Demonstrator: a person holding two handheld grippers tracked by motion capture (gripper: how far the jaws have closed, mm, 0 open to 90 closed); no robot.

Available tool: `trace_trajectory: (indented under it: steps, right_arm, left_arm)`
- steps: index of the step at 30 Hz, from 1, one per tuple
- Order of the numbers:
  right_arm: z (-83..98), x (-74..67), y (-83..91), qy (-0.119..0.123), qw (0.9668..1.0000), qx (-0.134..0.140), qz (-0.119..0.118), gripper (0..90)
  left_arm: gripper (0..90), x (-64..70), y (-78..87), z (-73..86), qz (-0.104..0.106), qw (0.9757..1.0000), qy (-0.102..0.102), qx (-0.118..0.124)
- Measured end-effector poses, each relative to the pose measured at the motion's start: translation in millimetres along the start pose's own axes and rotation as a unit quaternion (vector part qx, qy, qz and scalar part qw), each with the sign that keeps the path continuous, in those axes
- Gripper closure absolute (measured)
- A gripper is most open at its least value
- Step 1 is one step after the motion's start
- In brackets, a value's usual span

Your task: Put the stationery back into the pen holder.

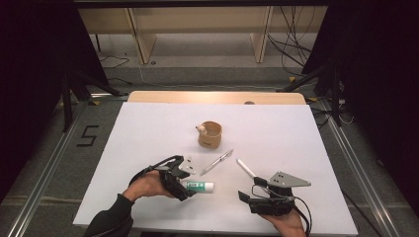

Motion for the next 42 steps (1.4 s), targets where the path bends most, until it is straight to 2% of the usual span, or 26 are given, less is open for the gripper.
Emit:
trace_trajectory:
  steps: [9, 18, 21, 25, 28, 30, 32, 34, 39, 42]
  right_arm:
    - [1.6, -0.6, 0.0, -0.003, 1.0, -0.002, 0.001, 23.9]
    - [2.7, -0.9, -0.4, 0.0, 1.0, -0.004, 0.0, 24.2]
    - [3.0, -1.1, -0.5, -0.001, 1.0, -0.005, -0.001, 24.4]
    - [3.3, -0.6, -0.7, -0.001, 1.0, -0.005, 0.0, 24.5]
    - [3.4, -0.3, -1.0, -0.001, 1.0, -0.004, 0.002, 24.6]
    - [3.7, -0.3, -1.3, -0.002, 1.0, -0.005, 0.002, 24.7]
    - [3.9, -0.8, -1.5, -0.001, 1.0, -0.005, 0.002, 24.7]
    - [4.0, -0.9, -2.0, 0.0, 1.0, -0.005, 0.002, 24.7]
    - [3.9, -2.1, -1.9, 0.001, 1.0, -0.005, 0.0, 24.8]
    - [3.7, -1.9, -2.0, 0.001, 1.0, -0.004, 0.0, 24.8]
  left_arm:
    - [37.8, 1.3, -6.4, 0.0, 0.01, 0.9991, -0.023, -0.033]
    - [44.9, 3.4, -11.9, 2.6, 0.026, 0.9967, -0.047, -0.06]
    - [47.4, 2.6, -13.4, 2.4, 0.029, 0.9961, -0.052, -0.065]
    - [53.1, 3.7, -15.0, 2.9, 0.038, 0.996, -0.047, -0.067]
    - [58.8, 3.7, -13.9, 3.9, 0.036, 0.9954, -0.054, -0.071]
    - [61.9, 6.7, -13.3, 4.0, 0.034, 0.9944, -0.07, -0.071]
    - [64.7, 9.9, -12.4, 4.2, 0.03, 0.9925, -0.089, -0.079]
    - [65.2, 10.3, -12.3, 4.2, 0.027, 0.9926, -0.088, -0.079]
    - [65.6, 10.2, -12.0, 5.4, 0.043, 0.9946, -0.07, -0.063]
    - [65.6, 10.0, -11.4, 5.8, 0.045, 0.9952, -0.065, -0.057]
Point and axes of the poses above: each handheld gripper's, and its own axes: y roughly backward along the jaws, z roughly out of its underside, x roughly to its right, the point moved 10 cm from there along -y, roughly forward along the jaws
